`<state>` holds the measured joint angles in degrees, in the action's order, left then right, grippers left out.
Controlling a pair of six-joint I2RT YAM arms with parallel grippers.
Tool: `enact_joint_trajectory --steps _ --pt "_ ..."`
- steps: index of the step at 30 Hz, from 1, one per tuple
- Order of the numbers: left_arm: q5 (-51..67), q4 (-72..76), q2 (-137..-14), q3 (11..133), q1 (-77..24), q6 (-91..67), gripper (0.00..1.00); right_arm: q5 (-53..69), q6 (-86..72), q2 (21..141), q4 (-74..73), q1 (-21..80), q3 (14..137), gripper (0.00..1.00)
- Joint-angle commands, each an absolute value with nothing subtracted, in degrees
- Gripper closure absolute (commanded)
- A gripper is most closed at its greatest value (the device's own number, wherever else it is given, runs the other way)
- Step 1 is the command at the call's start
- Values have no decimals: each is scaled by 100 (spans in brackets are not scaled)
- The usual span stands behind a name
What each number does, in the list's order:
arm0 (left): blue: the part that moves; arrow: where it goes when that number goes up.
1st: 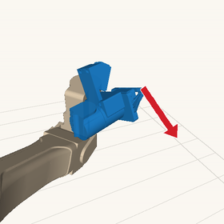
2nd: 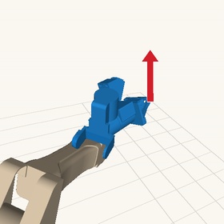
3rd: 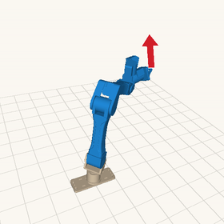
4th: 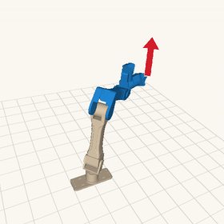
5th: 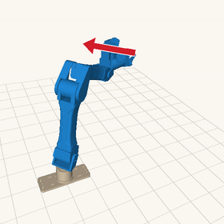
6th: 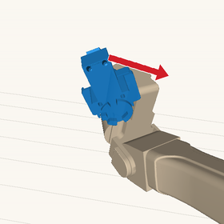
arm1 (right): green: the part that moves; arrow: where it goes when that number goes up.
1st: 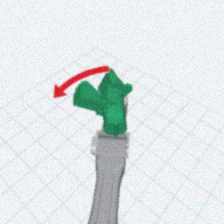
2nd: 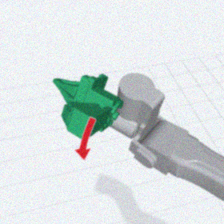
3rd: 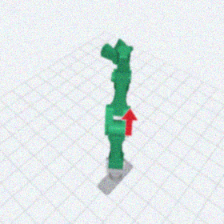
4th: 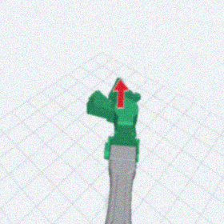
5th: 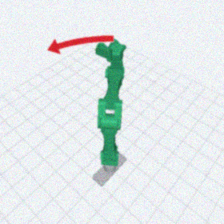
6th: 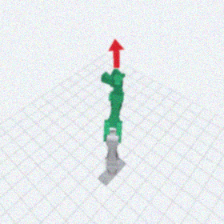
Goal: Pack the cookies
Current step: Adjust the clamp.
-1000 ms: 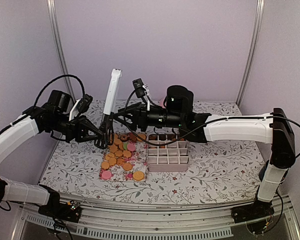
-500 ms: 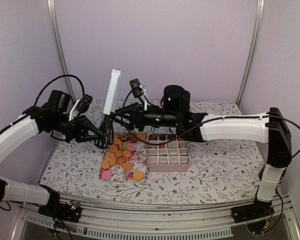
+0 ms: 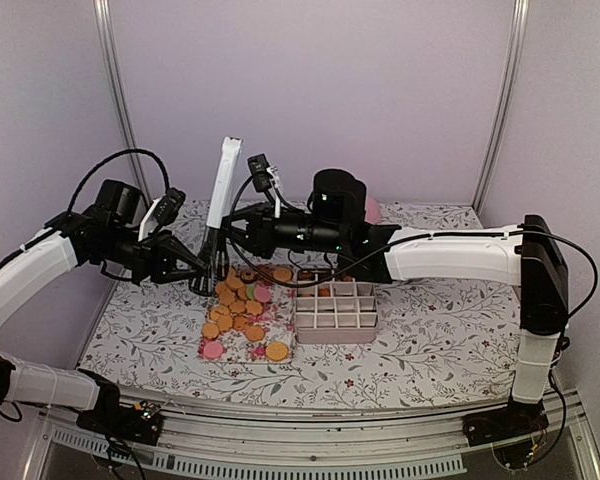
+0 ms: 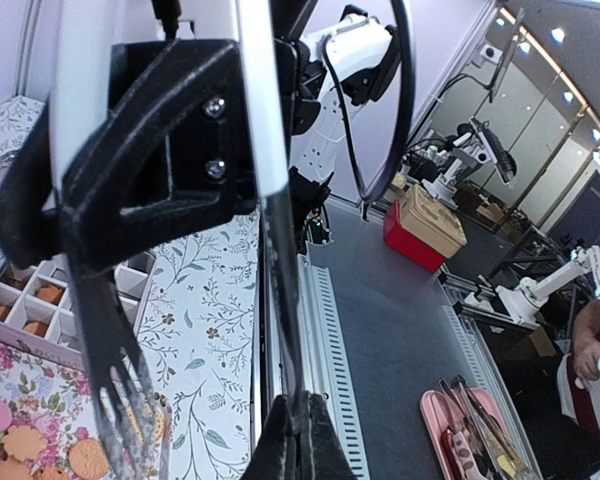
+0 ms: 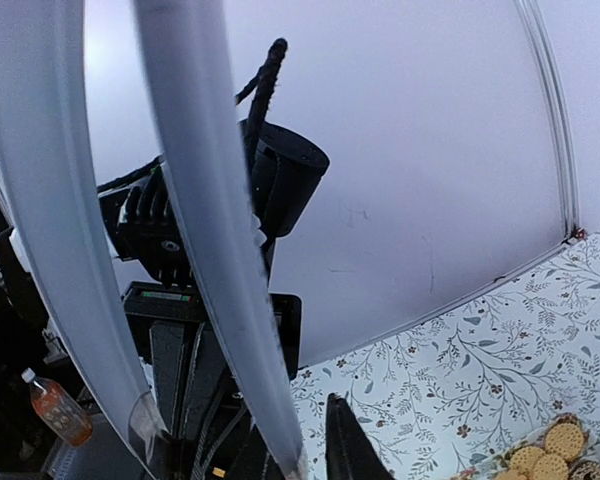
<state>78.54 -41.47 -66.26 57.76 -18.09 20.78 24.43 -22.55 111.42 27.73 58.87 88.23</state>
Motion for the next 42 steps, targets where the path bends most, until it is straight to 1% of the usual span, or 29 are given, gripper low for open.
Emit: enact_joint_trajectory --steps 1,6,10,15,21,24,28,30,40,41,42 --pt "8191 -4191 -6592 6018 -1857 2183 100 1732 -2056 11259 2755 5631 8799 89" --pt "8361 -4302 -6558 6136 -1857 2186 100 1485 -1926 11349 2683 5266 8578 92" --pt "8494 -4465 -6557 6277 -1856 2271 100 1114 -1847 11460 2684 5159 8591 95" --pt "8664 -4770 -6574 6636 -1868 2356 100 770 -1919 11661 2652 5069 8698 95" --pt "8828 -5177 -6565 7155 -1864 2470 100 245 -2439 11770 2536 4797 8610 97" --pt "8890 -5676 -6594 7640 -1855 2699 100 39 -2481 11753 2465 4749 8526 98" --pt "8868 -7017 -6752 8641 -1858 3796 100 -380 -2303 11706 2198 4739 8482 99" --pt "8857 -7232 -6767 8852 -1859 3945 100 -563 -2262 11661 2184 4726 8385 99" --pt "8774 -7258 -6689 8699 -1858 4073 100 -1051 -2098 11542 1909 4695 8323 99" --pt "8734 -7234 -6684 8627 -1861 4112 100 -970 -2079 11504 1915 4694 8315 98" --pt "8638 -7168 -6676 8533 -1866 4136 100 -727 -2069 11444 1927 4696 8302 93"
